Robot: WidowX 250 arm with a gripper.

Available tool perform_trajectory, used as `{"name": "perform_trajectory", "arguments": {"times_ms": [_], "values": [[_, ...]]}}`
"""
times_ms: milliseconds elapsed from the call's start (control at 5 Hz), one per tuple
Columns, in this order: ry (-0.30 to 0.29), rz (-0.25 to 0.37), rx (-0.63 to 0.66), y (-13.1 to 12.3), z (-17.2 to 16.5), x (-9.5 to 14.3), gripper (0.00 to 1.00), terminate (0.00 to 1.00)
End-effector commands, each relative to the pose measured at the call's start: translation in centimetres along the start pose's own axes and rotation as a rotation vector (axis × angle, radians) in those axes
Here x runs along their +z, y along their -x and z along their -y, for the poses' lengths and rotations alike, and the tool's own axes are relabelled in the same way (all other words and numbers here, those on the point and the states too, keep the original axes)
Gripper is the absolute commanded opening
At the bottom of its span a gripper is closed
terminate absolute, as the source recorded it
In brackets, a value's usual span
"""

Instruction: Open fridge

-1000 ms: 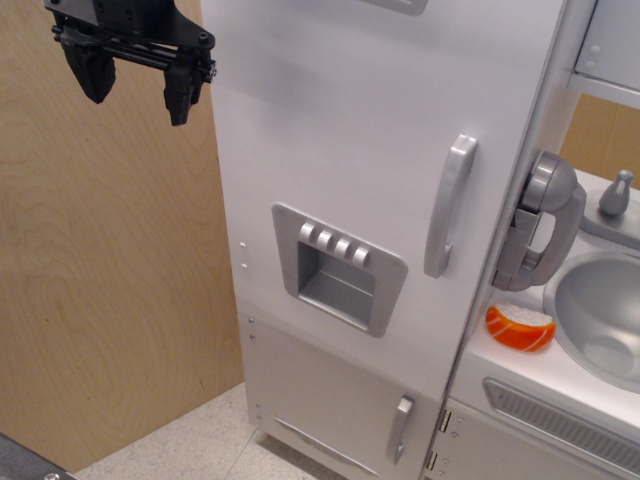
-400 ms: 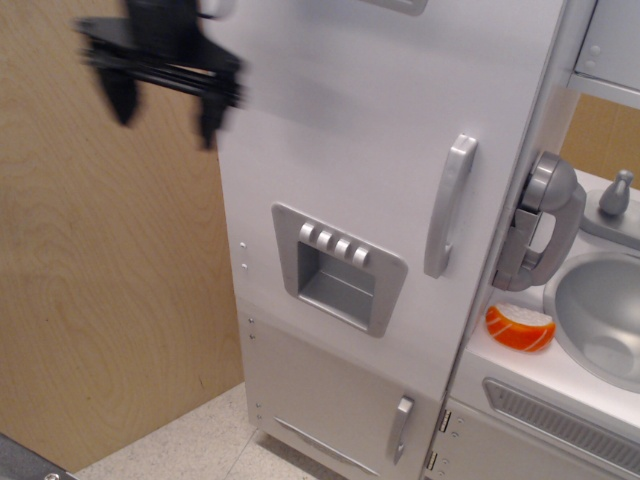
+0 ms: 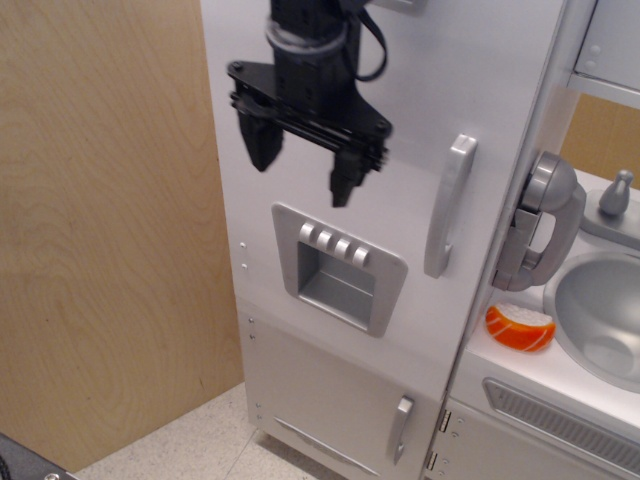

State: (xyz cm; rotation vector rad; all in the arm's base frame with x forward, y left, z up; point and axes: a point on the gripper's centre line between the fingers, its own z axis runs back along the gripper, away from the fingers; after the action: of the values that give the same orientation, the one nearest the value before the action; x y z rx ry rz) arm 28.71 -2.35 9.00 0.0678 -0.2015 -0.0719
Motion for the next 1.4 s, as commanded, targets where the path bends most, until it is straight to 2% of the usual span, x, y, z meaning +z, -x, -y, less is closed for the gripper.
{"name": "perform_trajectory", "arguments": {"times_ms": [0, 400, 600, 1000, 1200], "values": [[0.037, 0.172, -0.032, -1.2, 4.4, 0.2, 1.0, 0.0], [0.029, 0.216, 0.06, -4.6, 4.9, -0.4, 1.0, 0.0], [0.042, 0.205, 0.07, -5.8, 4.8, -0.9, 1.0, 0.0], [0.053, 0.228, 0.042, -6.2, 5.2, -1.3, 1.0, 0.0], [0.055, 0.23, 0.055, -6.3, 4.9, -1.4, 0.0, 0.0]]}}
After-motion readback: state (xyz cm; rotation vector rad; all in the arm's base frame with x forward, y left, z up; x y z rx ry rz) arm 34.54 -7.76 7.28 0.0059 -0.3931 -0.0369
